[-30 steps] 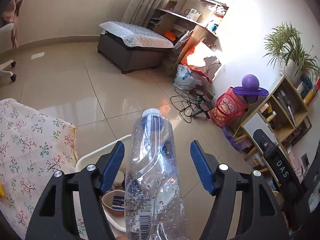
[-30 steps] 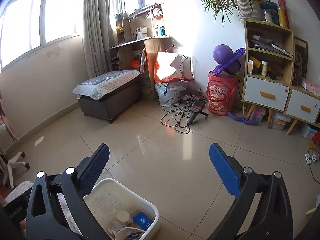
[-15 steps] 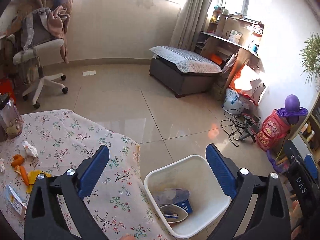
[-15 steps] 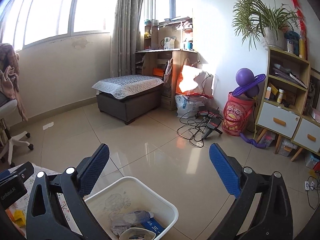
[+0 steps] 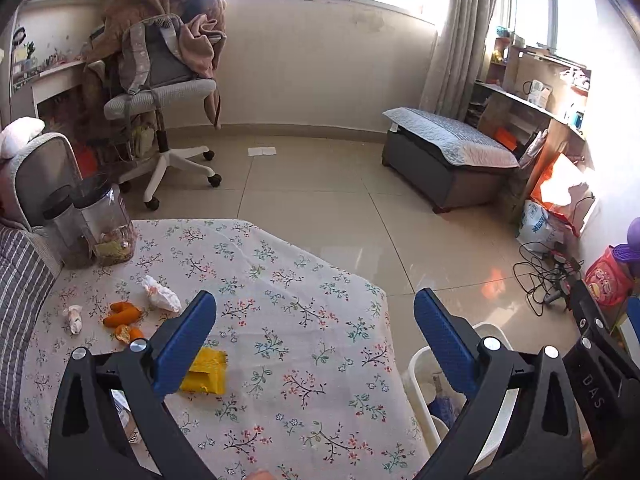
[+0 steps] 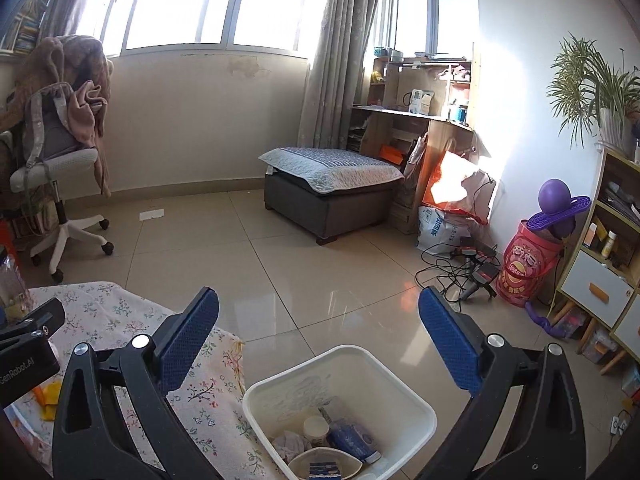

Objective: Collect trash
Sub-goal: 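Move both grippers back over the table, then grasp the light blue milk carton with the left gripper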

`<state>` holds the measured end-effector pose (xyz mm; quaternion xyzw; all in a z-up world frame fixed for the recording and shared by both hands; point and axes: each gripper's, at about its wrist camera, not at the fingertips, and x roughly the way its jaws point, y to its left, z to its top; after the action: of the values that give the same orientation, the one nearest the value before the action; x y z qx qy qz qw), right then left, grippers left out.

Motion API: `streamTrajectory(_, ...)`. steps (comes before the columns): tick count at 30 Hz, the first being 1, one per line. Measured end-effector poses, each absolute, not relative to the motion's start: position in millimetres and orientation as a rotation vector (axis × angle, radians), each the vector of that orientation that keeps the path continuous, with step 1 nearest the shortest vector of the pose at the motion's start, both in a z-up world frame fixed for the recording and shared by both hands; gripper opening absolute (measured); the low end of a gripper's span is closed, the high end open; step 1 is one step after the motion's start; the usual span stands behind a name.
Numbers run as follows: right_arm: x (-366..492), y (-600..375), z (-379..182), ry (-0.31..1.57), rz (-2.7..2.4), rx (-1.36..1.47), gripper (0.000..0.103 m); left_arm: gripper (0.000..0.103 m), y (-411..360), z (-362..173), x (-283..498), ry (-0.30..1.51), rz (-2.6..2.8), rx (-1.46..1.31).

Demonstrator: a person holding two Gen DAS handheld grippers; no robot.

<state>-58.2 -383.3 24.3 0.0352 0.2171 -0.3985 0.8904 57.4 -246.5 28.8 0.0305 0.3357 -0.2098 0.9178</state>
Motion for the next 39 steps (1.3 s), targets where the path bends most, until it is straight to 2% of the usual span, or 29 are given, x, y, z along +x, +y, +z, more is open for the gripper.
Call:
streamTrajectory(13, 17, -300, 3, 0.559, -0.625, 0.019, 0.096, 0.096, -139, -4, 96, 0.777, -0.164, 0.044)
streamTrajectory(20, 46, -257, -10, 0.606, -0.520, -0.027, 0.096, 0.096, -86, -40, 122, 0.870, -0.011, 0.057)
streamTrajectory(27, 67, -236, -25, 0.678, -0.440, -0.036, 0.096, 0.096, -40, -84, 148, 1.049, 0.088, -0.035)
streamTrajectory(38, 78, -236, -39, 0.764, -0.380, 0.014, 0.096, 0.096, 11, -155, 158, 1.330, 0.113, -0.342)
streamTrajectory(39, 79, -236, -40, 0.773, -0.375, 0.013, 0.096, 0.092, 12, -159, 158, 1.342, 0.108, -0.362)
